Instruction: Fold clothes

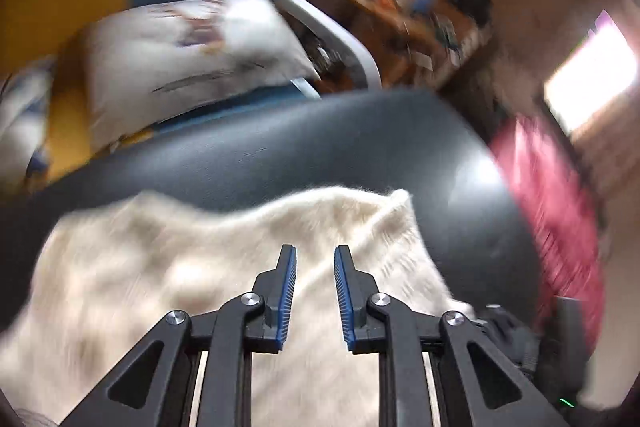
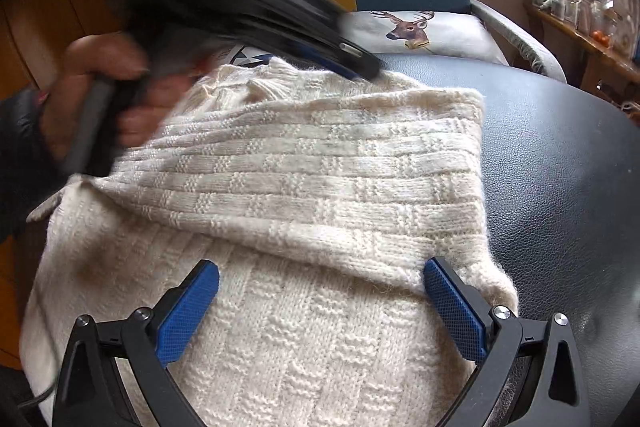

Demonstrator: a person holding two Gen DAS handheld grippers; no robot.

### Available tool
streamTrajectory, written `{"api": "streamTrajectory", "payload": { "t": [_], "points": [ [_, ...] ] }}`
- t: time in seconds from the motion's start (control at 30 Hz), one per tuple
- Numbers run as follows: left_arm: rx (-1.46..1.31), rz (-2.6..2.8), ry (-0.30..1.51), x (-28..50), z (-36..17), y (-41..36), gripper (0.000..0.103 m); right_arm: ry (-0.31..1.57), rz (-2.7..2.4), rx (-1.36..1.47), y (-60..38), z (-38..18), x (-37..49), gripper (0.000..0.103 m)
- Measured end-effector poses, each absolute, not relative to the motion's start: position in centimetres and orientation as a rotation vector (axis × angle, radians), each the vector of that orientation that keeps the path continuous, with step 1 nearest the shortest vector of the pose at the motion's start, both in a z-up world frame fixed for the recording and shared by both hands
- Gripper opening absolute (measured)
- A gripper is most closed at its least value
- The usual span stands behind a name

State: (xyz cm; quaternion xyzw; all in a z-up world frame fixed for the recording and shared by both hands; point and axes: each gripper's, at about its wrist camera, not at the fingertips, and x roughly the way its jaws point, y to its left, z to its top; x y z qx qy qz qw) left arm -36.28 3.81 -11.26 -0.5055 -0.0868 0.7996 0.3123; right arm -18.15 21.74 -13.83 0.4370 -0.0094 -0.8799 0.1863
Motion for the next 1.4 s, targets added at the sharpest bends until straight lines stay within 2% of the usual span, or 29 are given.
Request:
{"api": "streamTrajectory", "payload": {
  "t": [0.2,0.53,0.67,0.87,1.03,1.13,1.17,1.3,1.4],
  "points": [
    [-1.379,2.229,-0.561,-27.1,-11.5,-8.2,0.021,0.072,-2.503,1.258,20.6,-13.9,-18.1,0.103],
    [-1.472,2.398,-0.631,-17.0,-14.4,-16.5,0.021,0.184,-2.556,1.289,18.3,-11.5,-16.9,0.103],
    [-1.409,2.418,-0.828,-18.1,-14.2,-19.2,0.026,0.186,-2.529,1.217,15.2,-9.4,-16.1,0.103],
    [-1.422,2.400,-1.145,-21.0,-15.7,-23.2,0.027,0.224,-2.482,1.242,10.3,-10.0,-17.8,0.103],
    [-1.433,2.379,-1.072,-22.9,-16.4,-21.8,0.024,0.207,-2.502,1.314,9.9,-11.7,-19.7,0.103],
    [-1.430,2.479,-0.899,-22.8,-16.0,-20.5,0.006,0.185,-2.516,1.354,10.3,-12.7,-20.5,0.103],
    [-1.455,2.509,-0.862,-22.9,-16.2,-20.3,0.005,0.178,-2.519,1.355,10.5,-12.9,-20.6,0.103],
    [-1.470,2.554,-0.870,-22.9,-16.9,-21.4,0.005,0.171,-2.536,1.321,10.8,-13.4,-20.4,0.103],
    [-1.395,2.496,-1.055,-21.2,-16.6,-23.2,0.006,0.185,-2.553,1.296,10.7,-13.6,-20.1,0.103]
  ]
}}
